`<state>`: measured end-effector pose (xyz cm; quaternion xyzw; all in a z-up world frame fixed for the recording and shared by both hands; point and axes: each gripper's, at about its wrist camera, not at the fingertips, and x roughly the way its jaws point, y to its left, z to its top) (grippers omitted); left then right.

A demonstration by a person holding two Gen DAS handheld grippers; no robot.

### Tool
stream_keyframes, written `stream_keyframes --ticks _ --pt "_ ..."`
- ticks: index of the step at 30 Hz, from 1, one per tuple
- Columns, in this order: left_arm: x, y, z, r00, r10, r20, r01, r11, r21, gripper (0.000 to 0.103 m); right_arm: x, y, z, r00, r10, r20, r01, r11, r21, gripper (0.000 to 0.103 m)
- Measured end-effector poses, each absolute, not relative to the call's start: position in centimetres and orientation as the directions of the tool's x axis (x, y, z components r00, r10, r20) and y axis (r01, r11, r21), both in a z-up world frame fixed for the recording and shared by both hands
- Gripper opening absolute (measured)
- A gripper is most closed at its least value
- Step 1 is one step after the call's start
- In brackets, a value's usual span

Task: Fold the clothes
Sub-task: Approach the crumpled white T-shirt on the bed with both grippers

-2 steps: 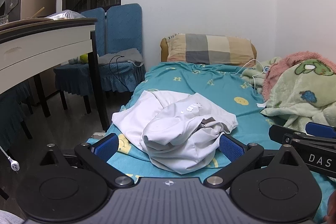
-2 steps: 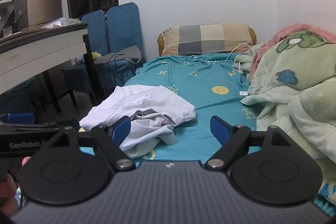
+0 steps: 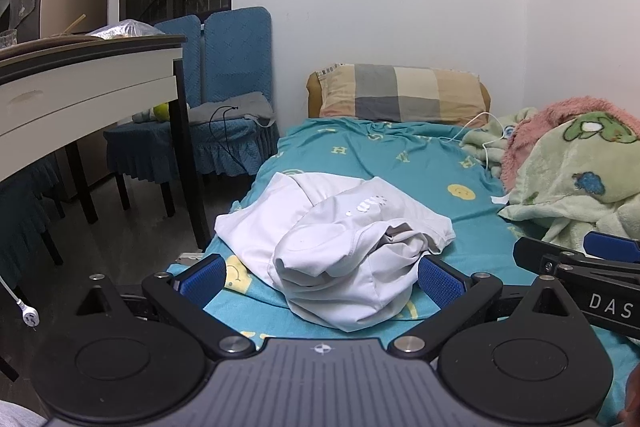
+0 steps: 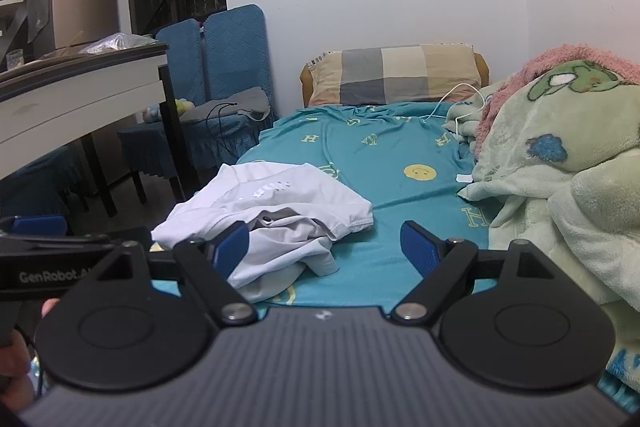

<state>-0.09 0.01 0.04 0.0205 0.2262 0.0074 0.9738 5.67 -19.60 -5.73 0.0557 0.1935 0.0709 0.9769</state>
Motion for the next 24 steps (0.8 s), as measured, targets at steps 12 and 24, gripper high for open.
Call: stream_keyframes --ticks 12,24 --pt "-0.2 0.2 0.5 0.895 0.018 -0.446 -0.003 0.999 0.033 0.103 5.7 -19.1 -5.8 0.917 0.140 -0.374 -0.107 0.988 0.108 0.084" --pt "-0.1 1.0 1.1 0.896 0.026 -0.443 -0.007 0.999 0.045 0.103 5.4 -18.4 -5.1 0.916 0.124 -0.382 -0.089 0.990 0.109 0.084"
